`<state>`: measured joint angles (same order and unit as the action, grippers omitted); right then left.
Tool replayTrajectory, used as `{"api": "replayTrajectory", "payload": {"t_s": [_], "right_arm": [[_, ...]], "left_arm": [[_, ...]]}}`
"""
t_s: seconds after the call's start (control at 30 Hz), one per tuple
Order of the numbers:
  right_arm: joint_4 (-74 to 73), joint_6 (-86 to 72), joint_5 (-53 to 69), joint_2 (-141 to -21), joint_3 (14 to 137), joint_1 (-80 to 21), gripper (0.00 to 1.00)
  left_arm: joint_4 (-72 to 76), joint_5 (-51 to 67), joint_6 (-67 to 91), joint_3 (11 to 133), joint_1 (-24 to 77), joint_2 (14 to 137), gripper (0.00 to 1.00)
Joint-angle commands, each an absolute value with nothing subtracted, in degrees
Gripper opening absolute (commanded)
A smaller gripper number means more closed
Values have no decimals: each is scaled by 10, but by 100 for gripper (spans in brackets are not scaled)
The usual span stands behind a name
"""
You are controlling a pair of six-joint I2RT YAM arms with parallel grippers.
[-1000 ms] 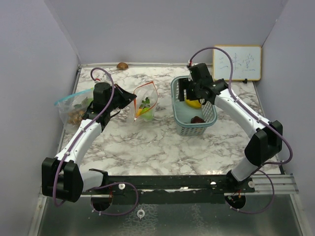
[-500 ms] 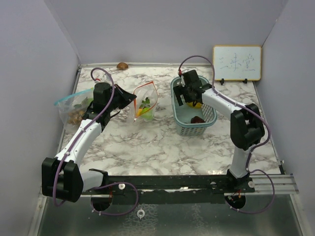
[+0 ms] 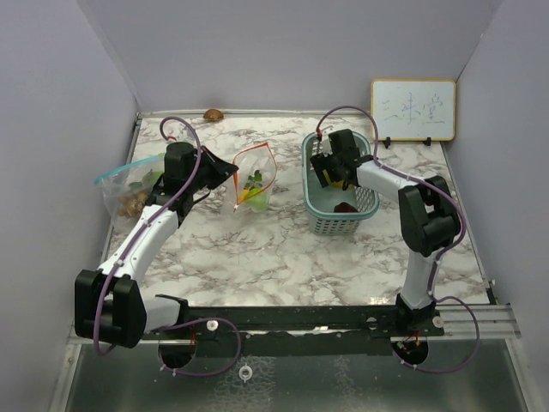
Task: Place the food in the zip-top bag and seal the zipper
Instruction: Pick up the fake fruit from the bin.
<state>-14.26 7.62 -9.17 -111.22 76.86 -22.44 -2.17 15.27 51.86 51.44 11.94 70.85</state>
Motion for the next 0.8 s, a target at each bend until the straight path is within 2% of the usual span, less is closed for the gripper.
{"api": "replayTrajectory", "payload": {"t_s": [0.0, 0.03, 0.13, 0.27, 0.4, 0.57, 0.67, 0.77], "right_arm": [[-112, 71, -64, -1128, 749, -226, 77], [-112, 67, -64, -1127, 745, -226, 73], [-125, 52, -66, -1121, 746, -226, 49], [-136, 35, -85, -1093, 750, -226, 31], [-164, 18, -94, -1039, 757, -226, 27], [-218, 0, -29, -952, 784, -226, 26], [-224, -23, 34, -898, 800, -227, 26], [-212, -46, 150, -866, 825, -231, 26]], "left_arm": [[-32, 165, 506, 542, 114, 716, 0], [-33, 164, 506, 543, 114, 716, 0], [-35, 163, 505, 545, 112, 717, 0], [-35, 164, 505, 547, 112, 718, 0], [-33, 164, 507, 545, 112, 716, 0], [-27, 166, 509, 539, 112, 715, 0], [-22, 169, 512, 534, 112, 714, 0], [-15, 174, 519, 528, 112, 713, 0]]}}
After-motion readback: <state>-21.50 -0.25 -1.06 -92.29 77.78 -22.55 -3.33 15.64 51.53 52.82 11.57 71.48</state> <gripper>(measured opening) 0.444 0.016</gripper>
